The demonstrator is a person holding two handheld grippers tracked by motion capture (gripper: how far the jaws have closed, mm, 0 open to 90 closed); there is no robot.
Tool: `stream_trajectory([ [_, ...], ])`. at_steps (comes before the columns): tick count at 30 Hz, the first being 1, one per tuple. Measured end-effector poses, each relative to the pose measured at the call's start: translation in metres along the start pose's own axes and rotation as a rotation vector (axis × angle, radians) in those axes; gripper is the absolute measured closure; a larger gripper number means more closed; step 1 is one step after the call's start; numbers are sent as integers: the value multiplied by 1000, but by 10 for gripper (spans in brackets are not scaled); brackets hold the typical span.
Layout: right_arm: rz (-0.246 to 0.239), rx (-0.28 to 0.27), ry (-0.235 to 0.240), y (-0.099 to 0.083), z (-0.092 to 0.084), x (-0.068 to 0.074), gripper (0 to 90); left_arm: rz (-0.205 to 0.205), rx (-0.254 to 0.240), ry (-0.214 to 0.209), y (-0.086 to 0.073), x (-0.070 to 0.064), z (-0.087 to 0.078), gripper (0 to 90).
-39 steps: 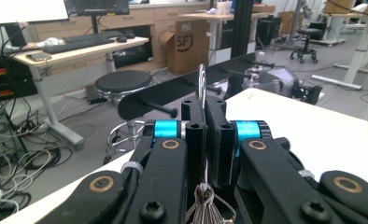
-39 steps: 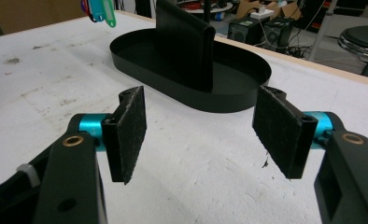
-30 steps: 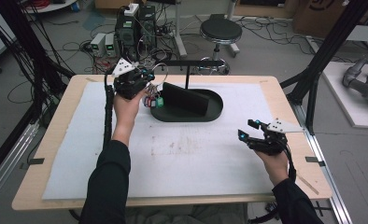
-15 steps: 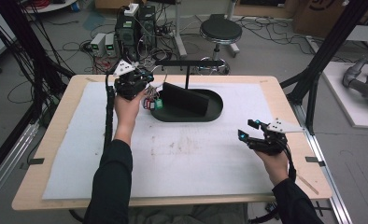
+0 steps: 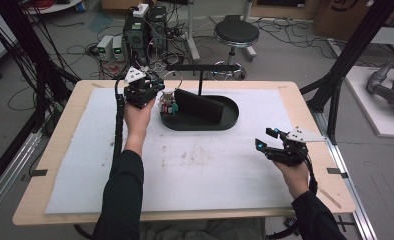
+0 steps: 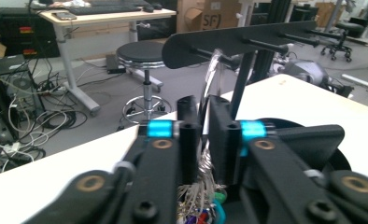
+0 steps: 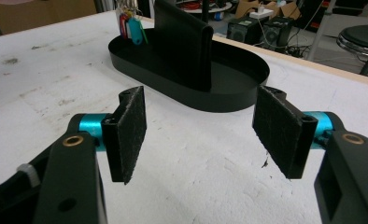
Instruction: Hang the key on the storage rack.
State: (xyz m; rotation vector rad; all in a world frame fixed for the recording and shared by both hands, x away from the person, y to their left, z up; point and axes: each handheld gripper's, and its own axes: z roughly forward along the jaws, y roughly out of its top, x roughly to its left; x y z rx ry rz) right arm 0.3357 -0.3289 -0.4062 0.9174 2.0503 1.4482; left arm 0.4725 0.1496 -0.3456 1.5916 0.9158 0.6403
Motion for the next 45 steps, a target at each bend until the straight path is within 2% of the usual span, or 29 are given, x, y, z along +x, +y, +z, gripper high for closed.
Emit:
stream_trajectory([
  [2,-2,-2,-2,0,0,-1,356,-1,6,26,1,1,-2,716],
  [4,2,0,-1,0,-1,-1,356,5,16,55,1,1,-5,629],
  [9,3,-2,-7,0,-1,-2,356,12,28,69,0,2,-19,480],
  [11,3,0,-8,-1,-1,-2,356,21,51,70,0,1,-24,410],
  [12,5,0,-9,-1,-2,-2,356,40,51,68,0,-1,-27,397],
  [15,6,2,-12,0,-2,-1,356,104,32,69,-3,-9,-39,396],
  [18,2,1,-18,-1,-2,-2,356,101,31,48,-6,-15,-50,337],
  [24,11,-1,-28,-1,-6,-3,352,127,25,-6,-18,-30,-78,300],
  [29,15,-2,-36,-2,-8,-6,349,169,32,-7,-31,-42,-101,299],
  [33,24,-1,-41,-2,-9,-8,341,142,22,-29,-44,-46,-120,288],
  [36,26,-2,-47,-2,-9,-9,332,144,23,-36,-52,-46,-131,276],
  [40,30,0,-51,-2,-9,-10,331,162,19,-13,-68,-44,-143,275],
  [42,27,-1,-55,-2,-9,-10,331,161,11,10,-78,-41,-148,275],
  [45,29,2,-58,-2,-9,-10,331,139,37,13,-89,-35,-151,275],
])
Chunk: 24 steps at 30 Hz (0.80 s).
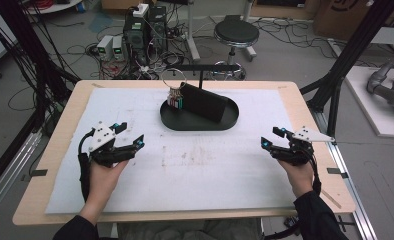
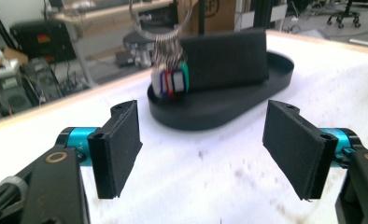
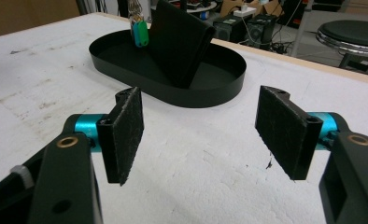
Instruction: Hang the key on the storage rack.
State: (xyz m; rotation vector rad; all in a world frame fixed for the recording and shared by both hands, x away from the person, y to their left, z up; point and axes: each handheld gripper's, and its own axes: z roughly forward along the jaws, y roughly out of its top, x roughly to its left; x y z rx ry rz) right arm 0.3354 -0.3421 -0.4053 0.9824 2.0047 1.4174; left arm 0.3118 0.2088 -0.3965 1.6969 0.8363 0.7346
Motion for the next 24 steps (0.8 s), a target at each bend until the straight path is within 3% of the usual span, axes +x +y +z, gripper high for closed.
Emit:
stream_trajectory([
  [7,-5,2,-6,1,-1,3,331,6,15,13,-8,3,1,271],
  [12,-4,5,-7,0,0,2,331,37,28,14,-9,1,2,271],
  [24,-8,8,-5,0,-1,1,322,26,34,25,-11,3,3,271],
])
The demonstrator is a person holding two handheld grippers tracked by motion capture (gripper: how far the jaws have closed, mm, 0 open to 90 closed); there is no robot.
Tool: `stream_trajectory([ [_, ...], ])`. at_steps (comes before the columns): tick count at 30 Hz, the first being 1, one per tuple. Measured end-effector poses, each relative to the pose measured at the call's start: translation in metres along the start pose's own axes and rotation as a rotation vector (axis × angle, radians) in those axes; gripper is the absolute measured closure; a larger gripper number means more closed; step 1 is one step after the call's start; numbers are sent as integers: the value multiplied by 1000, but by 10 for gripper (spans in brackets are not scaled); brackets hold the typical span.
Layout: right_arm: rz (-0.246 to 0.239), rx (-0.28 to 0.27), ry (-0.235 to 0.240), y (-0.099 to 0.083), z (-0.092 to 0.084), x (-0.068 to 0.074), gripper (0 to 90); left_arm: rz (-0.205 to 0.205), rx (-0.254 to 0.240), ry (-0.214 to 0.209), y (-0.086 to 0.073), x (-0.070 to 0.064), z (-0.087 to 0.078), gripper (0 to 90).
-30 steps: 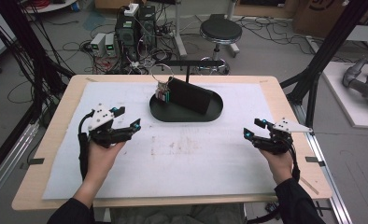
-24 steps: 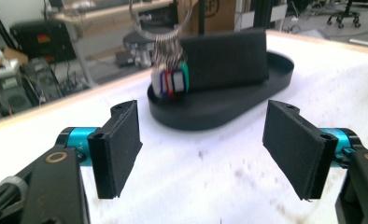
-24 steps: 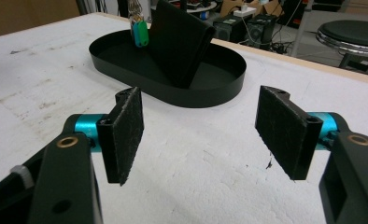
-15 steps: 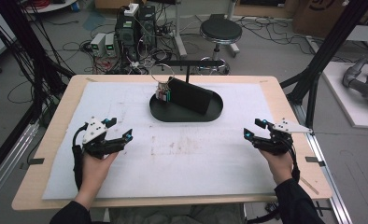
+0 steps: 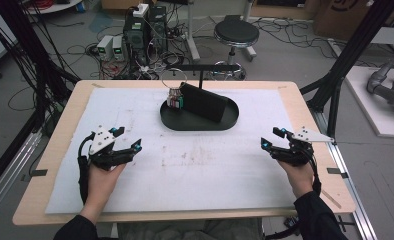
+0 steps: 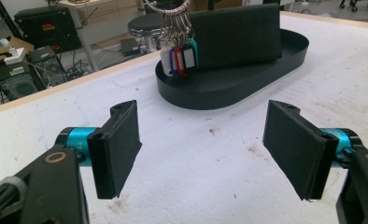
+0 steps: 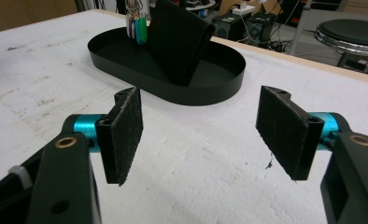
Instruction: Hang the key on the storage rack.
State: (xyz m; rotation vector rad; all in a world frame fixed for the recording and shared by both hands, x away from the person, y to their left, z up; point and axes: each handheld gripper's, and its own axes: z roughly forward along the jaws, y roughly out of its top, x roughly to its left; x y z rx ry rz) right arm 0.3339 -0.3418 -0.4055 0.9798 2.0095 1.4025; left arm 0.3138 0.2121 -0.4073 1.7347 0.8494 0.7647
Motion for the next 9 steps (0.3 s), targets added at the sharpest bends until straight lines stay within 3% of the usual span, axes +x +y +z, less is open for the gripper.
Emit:
stream_trajectory([
  [9,8,3,3,-2,-2,-1,306,-13,6,16,-2,6,1,271],
])
